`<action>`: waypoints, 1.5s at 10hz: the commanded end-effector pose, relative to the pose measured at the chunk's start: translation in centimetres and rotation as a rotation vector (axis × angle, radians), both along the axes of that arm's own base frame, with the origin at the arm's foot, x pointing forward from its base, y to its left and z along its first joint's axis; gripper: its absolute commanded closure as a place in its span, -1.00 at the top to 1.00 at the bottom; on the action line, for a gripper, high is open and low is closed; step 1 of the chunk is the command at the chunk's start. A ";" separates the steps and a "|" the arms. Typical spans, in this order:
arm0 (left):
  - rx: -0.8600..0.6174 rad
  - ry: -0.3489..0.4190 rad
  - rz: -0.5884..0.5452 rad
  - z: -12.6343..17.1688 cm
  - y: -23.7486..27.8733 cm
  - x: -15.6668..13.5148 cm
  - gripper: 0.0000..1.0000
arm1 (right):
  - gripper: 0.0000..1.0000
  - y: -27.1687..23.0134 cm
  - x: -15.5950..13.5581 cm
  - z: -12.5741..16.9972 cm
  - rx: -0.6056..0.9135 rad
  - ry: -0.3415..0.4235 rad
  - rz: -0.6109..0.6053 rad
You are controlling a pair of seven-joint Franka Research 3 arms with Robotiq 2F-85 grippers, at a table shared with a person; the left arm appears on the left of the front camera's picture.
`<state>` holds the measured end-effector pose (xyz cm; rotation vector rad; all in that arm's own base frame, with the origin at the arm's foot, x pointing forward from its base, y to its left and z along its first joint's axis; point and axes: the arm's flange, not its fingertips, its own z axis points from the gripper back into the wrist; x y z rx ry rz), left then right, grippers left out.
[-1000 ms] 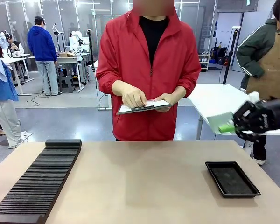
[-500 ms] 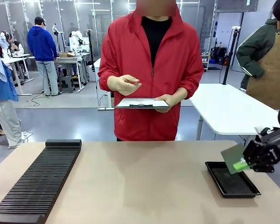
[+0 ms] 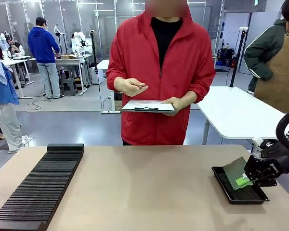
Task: Inspect the PCB.
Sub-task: Place the Blank PCB in the ESD tray.
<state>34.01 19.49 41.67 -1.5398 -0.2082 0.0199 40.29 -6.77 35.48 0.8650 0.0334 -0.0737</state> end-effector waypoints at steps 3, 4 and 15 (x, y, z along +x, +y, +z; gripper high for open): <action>-0.011 0.001 -0.009 0.1 0.0 -0.2 1.00 | -0.95 -0.2 0.0 0.0 0.001 -0.001 -0.005; -0.011 0.001 -0.009 0.1 0.0 -0.2 1.00 | -0.95 0.0 1.0 -0.3 -0.112 -0.050 -0.023; -0.011 0.001 -0.009 0.1 0.0 -0.2 1.00 | -0.53 0.4 8.5 -5.2 -0.246 0.056 -0.006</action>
